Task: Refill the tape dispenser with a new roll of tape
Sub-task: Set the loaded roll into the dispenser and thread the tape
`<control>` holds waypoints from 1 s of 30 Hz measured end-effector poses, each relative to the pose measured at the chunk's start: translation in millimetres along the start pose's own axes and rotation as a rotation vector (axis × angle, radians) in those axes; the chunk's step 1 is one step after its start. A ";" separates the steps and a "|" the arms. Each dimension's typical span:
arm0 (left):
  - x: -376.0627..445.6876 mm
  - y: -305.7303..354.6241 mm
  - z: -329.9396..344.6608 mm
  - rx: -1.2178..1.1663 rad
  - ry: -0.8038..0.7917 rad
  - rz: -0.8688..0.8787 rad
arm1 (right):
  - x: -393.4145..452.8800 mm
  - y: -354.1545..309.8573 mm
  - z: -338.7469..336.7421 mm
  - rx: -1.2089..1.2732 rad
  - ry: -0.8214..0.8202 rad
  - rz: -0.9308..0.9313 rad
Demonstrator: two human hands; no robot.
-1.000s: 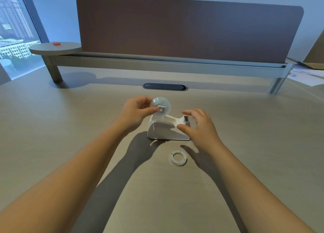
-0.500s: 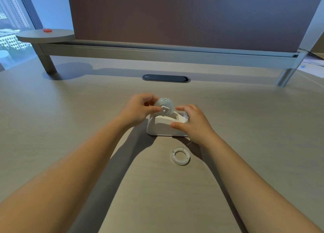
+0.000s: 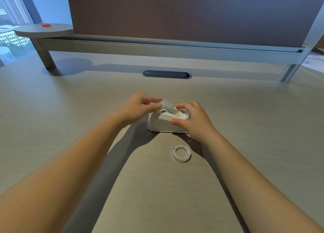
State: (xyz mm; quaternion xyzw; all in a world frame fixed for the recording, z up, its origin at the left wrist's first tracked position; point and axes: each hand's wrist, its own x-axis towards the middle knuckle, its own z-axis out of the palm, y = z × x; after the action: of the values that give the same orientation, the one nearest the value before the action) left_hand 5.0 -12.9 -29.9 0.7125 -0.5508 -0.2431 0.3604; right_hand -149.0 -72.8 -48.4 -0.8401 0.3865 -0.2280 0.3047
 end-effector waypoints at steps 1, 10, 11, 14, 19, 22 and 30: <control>-0.4 -0.1 1.2 -0.078 -0.010 -0.030 | -0.1 -0.2 0.0 0.004 -0.003 0.002; 3.0 -3.3 11.9 -0.470 -0.014 -0.150 | 0.0 -0.8 1.7 0.009 -0.024 0.022; 3.2 -4.0 12.4 -0.485 -0.012 -0.151 | 0.0 -1.1 1.7 0.009 -0.026 0.023; 4.5 -7.1 13.6 -0.506 -0.002 -0.147 | -0.3 -2.2 2.0 0.011 -0.031 0.026; 4.9 -4.9 13.3 -0.475 -0.011 -0.112 | 1.9 -6.4 -5.2 0.145 -0.054 0.082; 4.2 -3.8 13.3 -0.455 0.009 -0.088 | 6.4 -14.2 -5.8 0.238 0.070 0.126; 1.5 -5.0 15.7 -0.442 0.079 -0.095 | 11.3 -18.0 6.6 0.304 0.175 0.234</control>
State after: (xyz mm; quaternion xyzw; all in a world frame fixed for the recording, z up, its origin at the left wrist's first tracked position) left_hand -3.2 -17.6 -43.5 0.6504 -0.4353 -0.3466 0.5170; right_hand -129.0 -70.2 -39.0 -0.7107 0.4676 -0.3190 0.4176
